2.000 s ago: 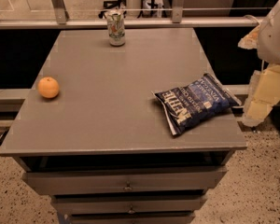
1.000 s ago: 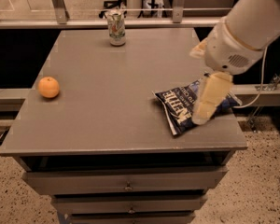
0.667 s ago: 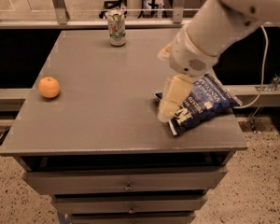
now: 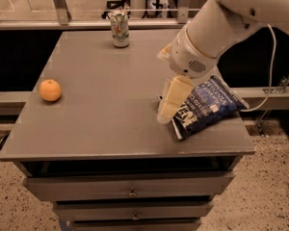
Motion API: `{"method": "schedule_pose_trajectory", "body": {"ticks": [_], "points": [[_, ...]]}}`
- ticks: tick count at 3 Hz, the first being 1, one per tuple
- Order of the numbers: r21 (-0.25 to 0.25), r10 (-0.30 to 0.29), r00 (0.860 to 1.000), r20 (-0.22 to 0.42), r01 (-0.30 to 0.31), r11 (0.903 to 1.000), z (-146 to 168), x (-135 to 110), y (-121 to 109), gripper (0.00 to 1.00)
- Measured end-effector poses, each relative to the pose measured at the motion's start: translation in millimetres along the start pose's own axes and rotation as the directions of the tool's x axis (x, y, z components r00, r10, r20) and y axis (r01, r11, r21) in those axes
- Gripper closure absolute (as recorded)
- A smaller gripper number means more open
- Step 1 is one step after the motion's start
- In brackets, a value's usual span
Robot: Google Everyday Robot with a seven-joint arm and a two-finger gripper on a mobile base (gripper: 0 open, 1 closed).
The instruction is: Pick orange
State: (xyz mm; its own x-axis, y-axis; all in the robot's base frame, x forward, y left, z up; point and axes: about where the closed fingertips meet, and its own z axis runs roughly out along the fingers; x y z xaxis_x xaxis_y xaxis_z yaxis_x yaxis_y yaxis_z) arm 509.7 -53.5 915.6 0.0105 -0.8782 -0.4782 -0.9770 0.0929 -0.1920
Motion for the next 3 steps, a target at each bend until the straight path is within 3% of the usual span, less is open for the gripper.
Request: {"method": "schedule_pose_trajectory", "body": {"ticks": [1,2,3], "points": [[0.002,-0.029,0.998,0.048,0.029,0.9996,17,-17,-9,0.0],[-0.001,-0.082,0.982,0.172,0.083,0.9965,60,-59,-33,0.0],[-0.025,-0.096,0.947,0.306,0.108,0.9938,102,-107,-55,0.0]]}}
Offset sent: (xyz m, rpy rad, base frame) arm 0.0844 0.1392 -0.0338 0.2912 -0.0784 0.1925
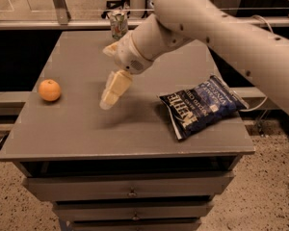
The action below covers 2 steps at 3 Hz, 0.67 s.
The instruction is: Pick orange
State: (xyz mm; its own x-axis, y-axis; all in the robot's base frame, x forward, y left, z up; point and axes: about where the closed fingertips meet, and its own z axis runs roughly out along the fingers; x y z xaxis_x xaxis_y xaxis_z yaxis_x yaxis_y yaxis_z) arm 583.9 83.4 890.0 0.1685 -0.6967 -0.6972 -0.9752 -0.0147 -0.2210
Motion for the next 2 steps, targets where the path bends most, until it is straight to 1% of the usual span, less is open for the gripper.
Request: {"method": "schedule_pose_trajectory", "body": {"ticks": [1,2], "points": [[-0.043,0.015,0.994,0.112,-0.01,0.999,47,-31,-17,0.0],[-0.07,0.029,0.986,0.162,-0.018,0.9974,75,-48,-23,0.0]]}}
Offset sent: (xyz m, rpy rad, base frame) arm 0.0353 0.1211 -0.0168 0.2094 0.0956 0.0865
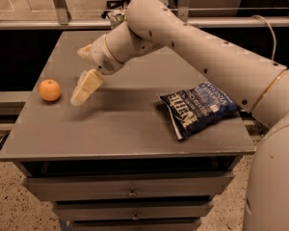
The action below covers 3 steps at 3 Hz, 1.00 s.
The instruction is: Pick orange
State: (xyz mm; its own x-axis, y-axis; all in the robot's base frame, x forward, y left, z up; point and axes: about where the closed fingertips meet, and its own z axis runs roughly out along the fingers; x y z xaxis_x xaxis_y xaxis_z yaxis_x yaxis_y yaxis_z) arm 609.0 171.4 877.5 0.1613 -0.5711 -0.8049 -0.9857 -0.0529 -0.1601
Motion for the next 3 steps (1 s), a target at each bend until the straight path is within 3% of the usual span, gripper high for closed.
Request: {"method": "schedule_pose_trajectory", "body": {"ticks": [3], "points": [[-0.061,0.002,0.998,0.067,0.002,0.9982,71,-23,3,0.0]]}}
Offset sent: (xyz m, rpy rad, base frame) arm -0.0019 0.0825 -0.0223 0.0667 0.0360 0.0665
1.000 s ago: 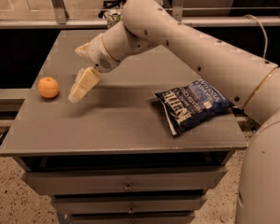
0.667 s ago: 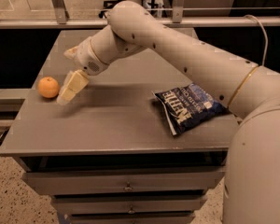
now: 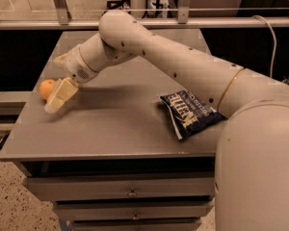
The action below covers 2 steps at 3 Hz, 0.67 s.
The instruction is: Pick orange
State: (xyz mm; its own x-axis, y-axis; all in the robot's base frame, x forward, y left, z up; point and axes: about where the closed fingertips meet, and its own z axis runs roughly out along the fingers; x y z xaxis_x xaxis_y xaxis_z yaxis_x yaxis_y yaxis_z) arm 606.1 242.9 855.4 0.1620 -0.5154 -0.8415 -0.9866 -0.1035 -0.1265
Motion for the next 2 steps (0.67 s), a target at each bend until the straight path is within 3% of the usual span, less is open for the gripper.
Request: {"method": "schedule_pose_trajectory", "body": {"ticks": [1,2], "points": [[-0.004,0.011,1.0,0.012,-0.011,0.9999,9.6,1.7,0.1,0.15],[-0.005,0.038,0.999,0.029,-0.038,0.9993,13.0,6.7,0.6,0.46]]}}
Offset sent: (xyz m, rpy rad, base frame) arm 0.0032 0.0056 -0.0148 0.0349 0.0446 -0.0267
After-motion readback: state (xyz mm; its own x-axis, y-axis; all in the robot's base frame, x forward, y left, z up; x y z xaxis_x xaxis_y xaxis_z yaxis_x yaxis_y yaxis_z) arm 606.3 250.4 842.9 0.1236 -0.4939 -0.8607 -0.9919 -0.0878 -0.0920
